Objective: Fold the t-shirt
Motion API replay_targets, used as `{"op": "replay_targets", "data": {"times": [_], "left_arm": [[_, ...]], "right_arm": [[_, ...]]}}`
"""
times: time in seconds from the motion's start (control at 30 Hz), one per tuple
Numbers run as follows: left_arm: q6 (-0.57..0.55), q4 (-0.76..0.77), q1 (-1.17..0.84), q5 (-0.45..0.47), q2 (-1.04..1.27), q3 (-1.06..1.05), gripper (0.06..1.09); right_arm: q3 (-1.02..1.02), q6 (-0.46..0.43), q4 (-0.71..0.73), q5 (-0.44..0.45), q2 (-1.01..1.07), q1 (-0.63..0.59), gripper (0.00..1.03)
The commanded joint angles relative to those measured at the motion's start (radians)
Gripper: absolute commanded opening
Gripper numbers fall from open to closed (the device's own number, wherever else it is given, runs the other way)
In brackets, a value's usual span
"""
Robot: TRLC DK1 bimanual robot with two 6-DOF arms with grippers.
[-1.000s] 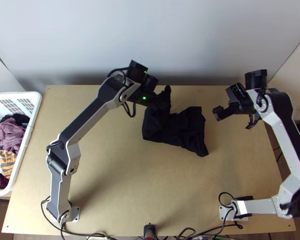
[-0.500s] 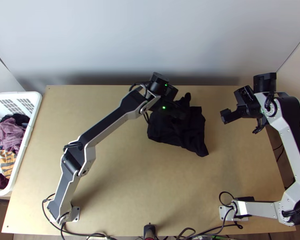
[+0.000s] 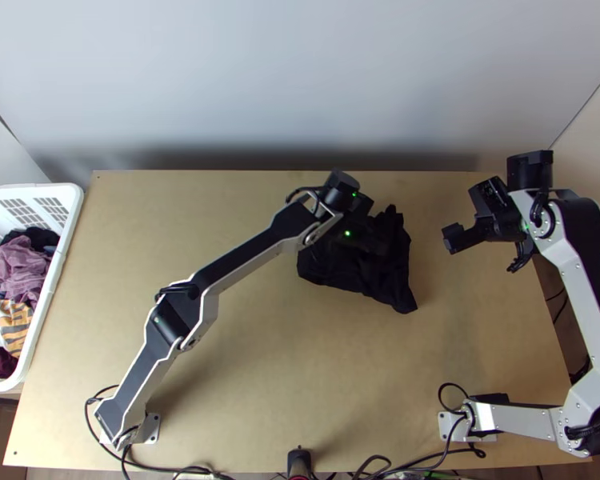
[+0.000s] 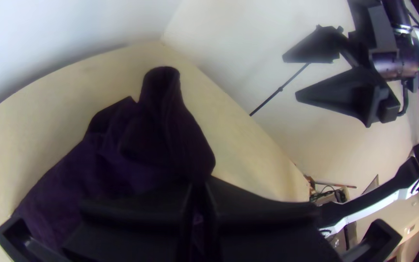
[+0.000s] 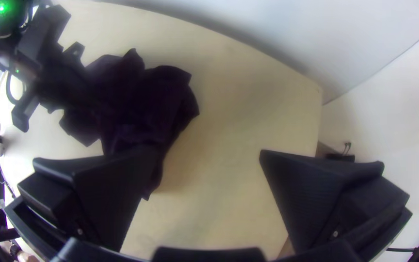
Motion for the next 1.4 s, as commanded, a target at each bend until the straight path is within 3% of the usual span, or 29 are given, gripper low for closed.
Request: {"op": "replay_targets", "data": {"times": [0.0,0.17,0.27,0.43,0.5,0.63,0.9,1.13,1.37], "left_arm": [[-0.02,0.039,-0.014,-0.009,0.057,0.002,0.09],[-0.038,0.059,-0.022,-0.01,0.085,0.002,0.1],[-0.041,0.076,-0.025,-0.012,0.089,0.002,0.38],[-0.043,0.1,-0.017,-0.033,0.085,0.003,0.67],[-0.043,0.099,-0.014,-0.033,0.065,0.003,0.83],[-0.04,0.04,0.004,-0.033,-0.015,-0.01,0.98],[0.026,-0.194,0.073,-0.032,-0.247,-0.113,1.02],[0.086,-0.282,0.179,-0.033,-0.469,-0.363,1.02],[0.169,-0.319,0.314,-0.033,-0.685,-0.621,1.03]], "right_arm": [[-0.029,-0.004,-0.003,0.0,-0.017,0.003,0.98],[-0.035,-0.004,-0.003,0.0,-0.025,0.008,0.98],[-0.043,-0.001,-0.003,0.0,-0.033,0.008,0.98],[-0.048,0.002,-0.003,0.0,-0.043,0.009,0.98],[-0.054,0.002,-0.003,0.0,-0.046,0.011,0.98],[-0.074,0.002,-0.003,0.0,-0.053,0.014,0.98],[-0.084,0.002,-0.002,-0.001,-0.065,0.066,0.98],[-0.063,0.0,0.015,0.0,-0.03,0.17,0.98],[-0.038,0.002,0.044,-0.003,0.09,0.35,0.98]]}}
